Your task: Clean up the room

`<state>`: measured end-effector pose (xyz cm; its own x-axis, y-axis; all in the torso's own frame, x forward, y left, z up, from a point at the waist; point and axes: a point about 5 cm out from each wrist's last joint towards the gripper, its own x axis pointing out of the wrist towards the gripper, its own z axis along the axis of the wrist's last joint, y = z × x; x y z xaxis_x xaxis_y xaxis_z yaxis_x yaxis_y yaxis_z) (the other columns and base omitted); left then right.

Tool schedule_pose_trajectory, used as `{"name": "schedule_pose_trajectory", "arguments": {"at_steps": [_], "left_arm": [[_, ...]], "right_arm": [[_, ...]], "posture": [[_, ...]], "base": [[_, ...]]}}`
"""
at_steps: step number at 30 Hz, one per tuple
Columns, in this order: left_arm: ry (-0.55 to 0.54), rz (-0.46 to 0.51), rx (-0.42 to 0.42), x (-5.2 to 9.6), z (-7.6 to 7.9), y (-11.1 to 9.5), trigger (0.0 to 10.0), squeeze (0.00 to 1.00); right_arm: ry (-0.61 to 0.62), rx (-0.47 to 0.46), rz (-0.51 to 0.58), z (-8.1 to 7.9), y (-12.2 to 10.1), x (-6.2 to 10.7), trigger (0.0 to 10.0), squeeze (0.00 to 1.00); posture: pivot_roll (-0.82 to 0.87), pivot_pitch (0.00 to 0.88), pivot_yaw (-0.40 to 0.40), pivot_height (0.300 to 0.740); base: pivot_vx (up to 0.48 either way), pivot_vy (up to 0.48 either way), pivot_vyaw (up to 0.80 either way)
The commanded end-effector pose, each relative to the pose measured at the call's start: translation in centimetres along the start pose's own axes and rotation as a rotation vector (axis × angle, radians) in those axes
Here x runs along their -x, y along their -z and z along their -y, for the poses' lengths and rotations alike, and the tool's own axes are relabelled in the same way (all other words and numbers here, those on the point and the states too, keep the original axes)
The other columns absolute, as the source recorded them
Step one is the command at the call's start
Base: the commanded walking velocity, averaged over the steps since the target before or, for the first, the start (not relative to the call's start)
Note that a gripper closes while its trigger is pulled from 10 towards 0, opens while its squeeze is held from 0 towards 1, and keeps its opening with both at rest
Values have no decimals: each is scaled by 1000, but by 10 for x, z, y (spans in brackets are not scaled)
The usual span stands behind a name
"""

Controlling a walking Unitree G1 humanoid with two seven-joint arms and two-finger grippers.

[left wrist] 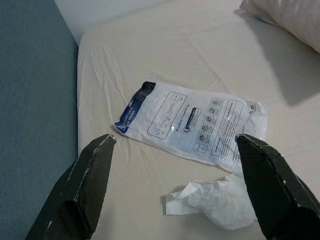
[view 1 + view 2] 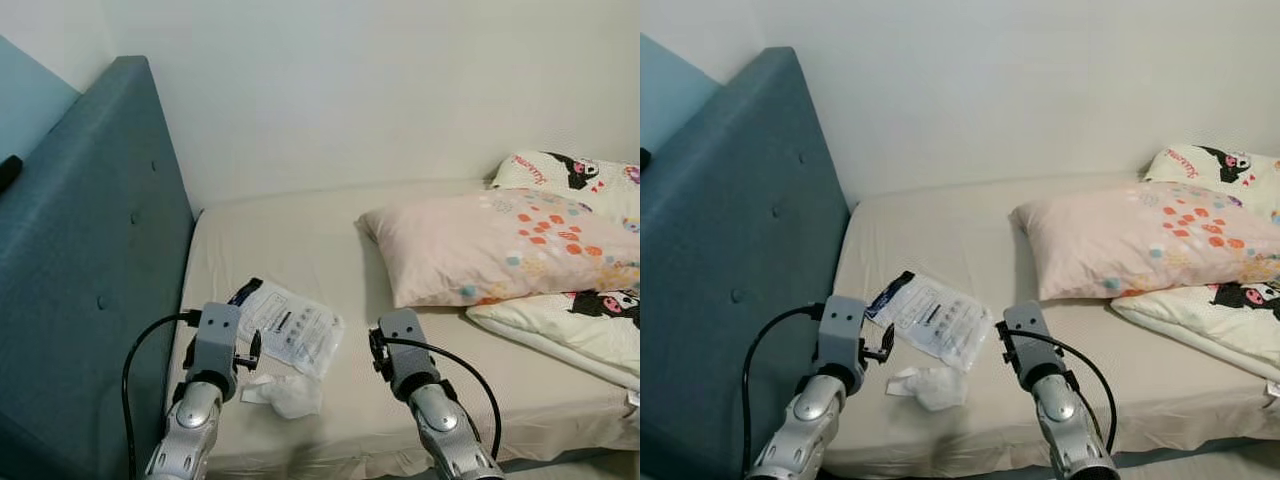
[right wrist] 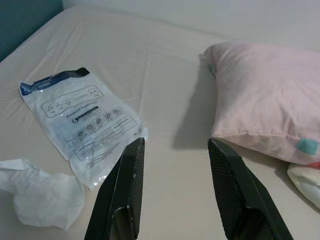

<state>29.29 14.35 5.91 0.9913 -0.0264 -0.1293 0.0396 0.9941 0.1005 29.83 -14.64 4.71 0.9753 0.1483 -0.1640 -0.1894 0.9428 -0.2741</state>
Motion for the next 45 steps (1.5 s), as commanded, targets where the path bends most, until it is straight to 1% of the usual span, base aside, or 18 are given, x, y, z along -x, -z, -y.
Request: {"name": "schedule_pose_trajectory", "arguments": {"at_steps": [1, 9, 14, 16, 17, 18, 20, 25, 31, 34, 39, 42, 45], "left_arm": [[-16, -19, -9, 1, -4, 4, 10000, 0], [-19, -5, -1, 2, -6, 3, 10000, 0], [-25, 3, -2, 2, -7, 2, 10000, 0], [-40, 3, -9, 2, -8, 1, 10000, 0], [-74, -15, -26, 2, -11, 2, 10000, 0], [-74, -15, -26, 2, -11, 2, 10000, 0], [-111, -11, -40, 2, -11, 0, 10000, 0], [-130, -14, -69, 2, -9, 0, 10000, 0], [-127, -9, -54, 3, -9, 0, 10000, 0], [-159, 21, -27, 5, -11, -2, 10000, 0], [-147, -3, -20, 4, -10, -1, 10000, 0], [-170, -23, -41, 4, -12, 1, 10000, 0], [-209, -53, -80, 2, -16, 5, 10000, 0]], "right_arm": [[-21, -20, -12, -6, 5, 3, 10000, 0], [-30, -23, -3, -8, 5, 3, 10000, 0], [-31, -22, 1, -9, 5, 4, 10000, 0], [-31, -25, 1, -9, 5, 4, 10000, 0], [-32, -27, 1, -9, 6, 5, 10000, 0], [-32, -27, 1, -9, 6, 5, 10000, 0], [-33, -31, 1, -9, 6, 5, 10000, 0], [-36, -34, 0, -10, 6, 5, 10000, 0], [-36, -36, 2, -11, 6, 5, 10000, 0], [-36, -38, 2, -10, 6, 5, 10000, 0], [-37, -41, 0, -10, 6, 5, 10000, 0], [-42, -50, -3, -11, 7, 5, 10000, 0], [-43, -56, -5, -12, 7, 5, 10000, 0]], "posture": [[-18, 106, -14, 738], [-18, 108, -13, 738], [-17, 111, -12, 738], [-16, 113, -12, 738], [-15, 113, -11, 738], [-15, 113, -11, 738], [-13, 114, -11, 738], [-11, 114, -12, 738], [-11, 114, -10, 738], [-10, 115, -10, 738], [-8, 115, -11, 738], [-7, 115, -9, 738], [-7, 115, -9, 738]], "base": [[0, 0, 0], [0, 0, 0], [0, 472, 0], [0, 0, 0], [0, -469, 0], [0, -469, 0], [0, -465, 0], [0, -436, 0], [0, -431, 0], [0, 0, 0], [0, 0, 0], [0, 0, 0], [0, 0, 0]]}}
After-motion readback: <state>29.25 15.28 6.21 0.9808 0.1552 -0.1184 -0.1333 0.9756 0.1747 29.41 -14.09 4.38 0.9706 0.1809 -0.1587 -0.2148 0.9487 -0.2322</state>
